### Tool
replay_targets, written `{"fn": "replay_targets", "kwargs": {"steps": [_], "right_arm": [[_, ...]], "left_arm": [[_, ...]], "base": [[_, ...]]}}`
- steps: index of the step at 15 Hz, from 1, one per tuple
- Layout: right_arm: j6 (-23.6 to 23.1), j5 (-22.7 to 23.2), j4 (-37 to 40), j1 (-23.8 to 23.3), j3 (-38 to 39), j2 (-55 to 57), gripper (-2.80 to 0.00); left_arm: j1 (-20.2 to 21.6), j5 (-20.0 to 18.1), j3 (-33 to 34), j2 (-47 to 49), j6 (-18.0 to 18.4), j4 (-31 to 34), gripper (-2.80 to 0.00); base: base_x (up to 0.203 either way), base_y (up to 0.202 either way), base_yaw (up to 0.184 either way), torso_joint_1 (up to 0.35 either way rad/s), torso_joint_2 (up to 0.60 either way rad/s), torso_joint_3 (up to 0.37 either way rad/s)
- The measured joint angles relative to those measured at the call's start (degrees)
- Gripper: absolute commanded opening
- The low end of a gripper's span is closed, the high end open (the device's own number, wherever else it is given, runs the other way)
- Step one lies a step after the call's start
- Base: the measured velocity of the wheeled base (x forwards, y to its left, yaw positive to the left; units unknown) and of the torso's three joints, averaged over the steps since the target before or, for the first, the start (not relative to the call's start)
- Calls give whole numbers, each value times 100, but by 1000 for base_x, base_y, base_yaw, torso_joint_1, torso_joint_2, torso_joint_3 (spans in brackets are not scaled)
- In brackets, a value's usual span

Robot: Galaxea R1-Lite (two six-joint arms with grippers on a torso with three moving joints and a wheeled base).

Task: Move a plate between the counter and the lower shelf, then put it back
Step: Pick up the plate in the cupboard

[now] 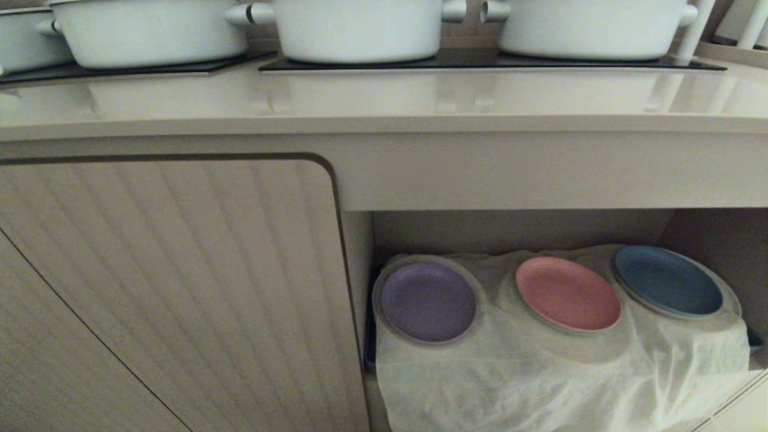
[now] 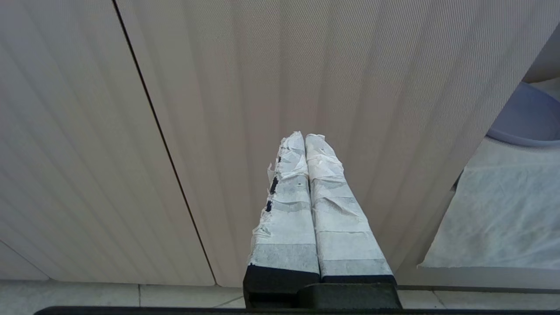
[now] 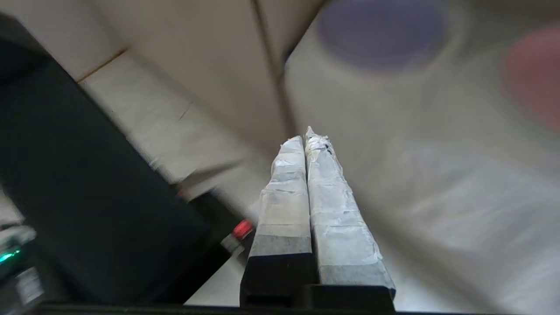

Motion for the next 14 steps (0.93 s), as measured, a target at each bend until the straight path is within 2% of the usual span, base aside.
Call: {"fn": "replay_targets", "kwargs": {"steps": [3,5,11,14], "right_arm": [[182,256,-367,31,92,944,-280],[372,362,-992,39,119,1826,-280],[737,1017,-3580,67,112,4494,-280],[716,1061,-4224,187,-102,5327,-280]], "left_arm": [[0,0,0,0,1,0,-280],[0,1,0,0,1,0,-280],[0,0,0,0,3,0,-280],[0,2,0,0,1,0,-280]], "base": [[0,0,0,0,0,0],[0,0,0,0,0,0],[0,0,0,0,0,0],[0,0,0,0,0,0]]}}
